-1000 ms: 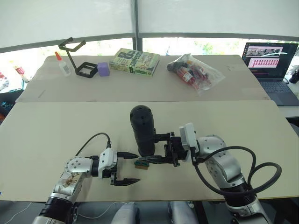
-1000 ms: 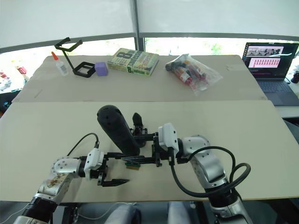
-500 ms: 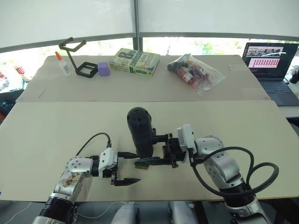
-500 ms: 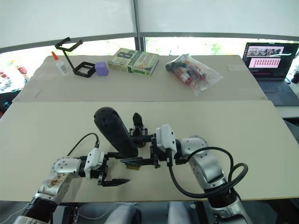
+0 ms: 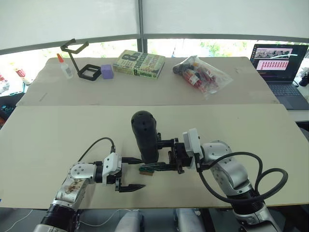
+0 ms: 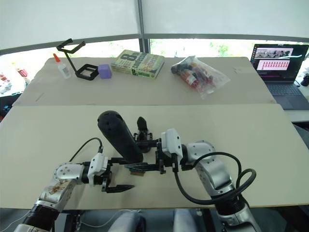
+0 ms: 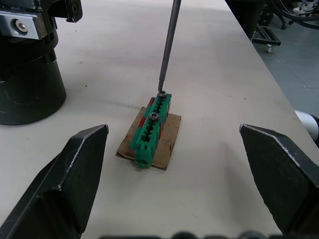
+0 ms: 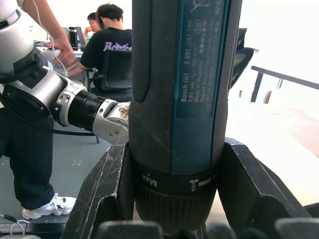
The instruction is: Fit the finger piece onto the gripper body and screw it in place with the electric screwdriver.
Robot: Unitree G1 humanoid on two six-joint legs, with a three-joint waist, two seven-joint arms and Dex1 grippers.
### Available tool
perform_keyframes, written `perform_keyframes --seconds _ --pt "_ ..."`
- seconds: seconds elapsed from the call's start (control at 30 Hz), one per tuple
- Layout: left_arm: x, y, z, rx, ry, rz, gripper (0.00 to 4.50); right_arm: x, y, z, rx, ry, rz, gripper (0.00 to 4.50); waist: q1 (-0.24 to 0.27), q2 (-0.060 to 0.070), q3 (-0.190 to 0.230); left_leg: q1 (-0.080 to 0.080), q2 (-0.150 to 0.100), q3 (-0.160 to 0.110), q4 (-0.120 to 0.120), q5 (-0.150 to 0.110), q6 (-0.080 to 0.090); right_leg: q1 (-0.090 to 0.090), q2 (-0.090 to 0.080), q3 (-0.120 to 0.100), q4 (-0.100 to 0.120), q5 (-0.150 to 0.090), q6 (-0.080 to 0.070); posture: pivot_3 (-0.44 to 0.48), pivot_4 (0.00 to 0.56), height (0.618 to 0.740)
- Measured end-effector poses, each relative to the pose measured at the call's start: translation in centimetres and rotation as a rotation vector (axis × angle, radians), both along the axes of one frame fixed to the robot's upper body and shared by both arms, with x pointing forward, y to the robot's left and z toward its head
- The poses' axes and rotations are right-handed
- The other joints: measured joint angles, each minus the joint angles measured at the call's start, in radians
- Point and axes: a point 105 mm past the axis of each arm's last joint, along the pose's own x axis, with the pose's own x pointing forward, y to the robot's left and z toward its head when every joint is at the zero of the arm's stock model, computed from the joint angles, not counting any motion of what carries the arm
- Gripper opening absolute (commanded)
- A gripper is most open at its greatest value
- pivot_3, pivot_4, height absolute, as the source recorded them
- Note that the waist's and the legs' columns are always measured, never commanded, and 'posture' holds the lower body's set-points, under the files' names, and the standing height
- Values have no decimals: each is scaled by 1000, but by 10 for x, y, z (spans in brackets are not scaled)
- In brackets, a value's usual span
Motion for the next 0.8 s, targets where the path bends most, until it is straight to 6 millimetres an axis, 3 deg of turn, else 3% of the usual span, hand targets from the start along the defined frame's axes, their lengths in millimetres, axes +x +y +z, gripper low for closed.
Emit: perform_keyframes --seconds 0.8 --pt "0 0 0 0 0 4 4500 -3 1 -1 -6 10 25 1916 0 0 0 0 0 0 0 0 0 0 0 0 0 0 0 0 150 740"
